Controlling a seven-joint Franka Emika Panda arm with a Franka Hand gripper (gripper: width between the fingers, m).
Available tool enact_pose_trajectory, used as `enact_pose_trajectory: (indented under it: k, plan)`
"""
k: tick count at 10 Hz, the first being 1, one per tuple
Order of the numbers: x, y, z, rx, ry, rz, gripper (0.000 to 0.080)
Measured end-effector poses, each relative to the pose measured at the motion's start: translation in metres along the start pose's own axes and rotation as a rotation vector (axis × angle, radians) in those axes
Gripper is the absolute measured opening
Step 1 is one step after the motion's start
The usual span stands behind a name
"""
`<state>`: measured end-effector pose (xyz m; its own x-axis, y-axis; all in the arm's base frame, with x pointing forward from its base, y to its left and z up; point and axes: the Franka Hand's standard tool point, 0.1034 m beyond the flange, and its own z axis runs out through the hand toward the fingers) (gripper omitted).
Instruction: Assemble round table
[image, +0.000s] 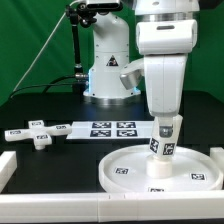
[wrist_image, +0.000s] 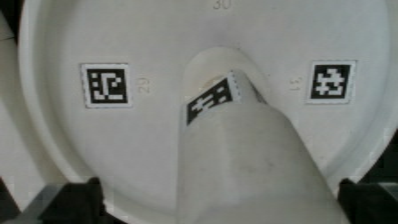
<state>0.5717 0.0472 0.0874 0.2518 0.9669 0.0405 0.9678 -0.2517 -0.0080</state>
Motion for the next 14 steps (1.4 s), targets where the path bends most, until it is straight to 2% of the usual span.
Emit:
enact_pose_trajectory:
  k: [1, 2, 3, 7, 10, 14]
  plan:
    - [0.0003, -0.0006, 0.0013, 0.002, -0.001, -0.001, 0.0559]
    - [0.0000, -0.0008, 0.0020, 0.003, -0.001, 0.000, 0.0559]
    - [-0.0005, -0.0012, 0.0022, 0.005, -0.002, 0.000, 0.0407]
    - [-0.0009, -0.0011, 0.0024, 0.005, -0.002, 0.037, 0.0407]
    - [-0.0012, -0.0007, 0.0024, 0.004, -0.001, 0.278, 0.0407]
    - [-0.0085, 0.0029, 0.0022, 0.008, 0.049, 0.726, 0.0409]
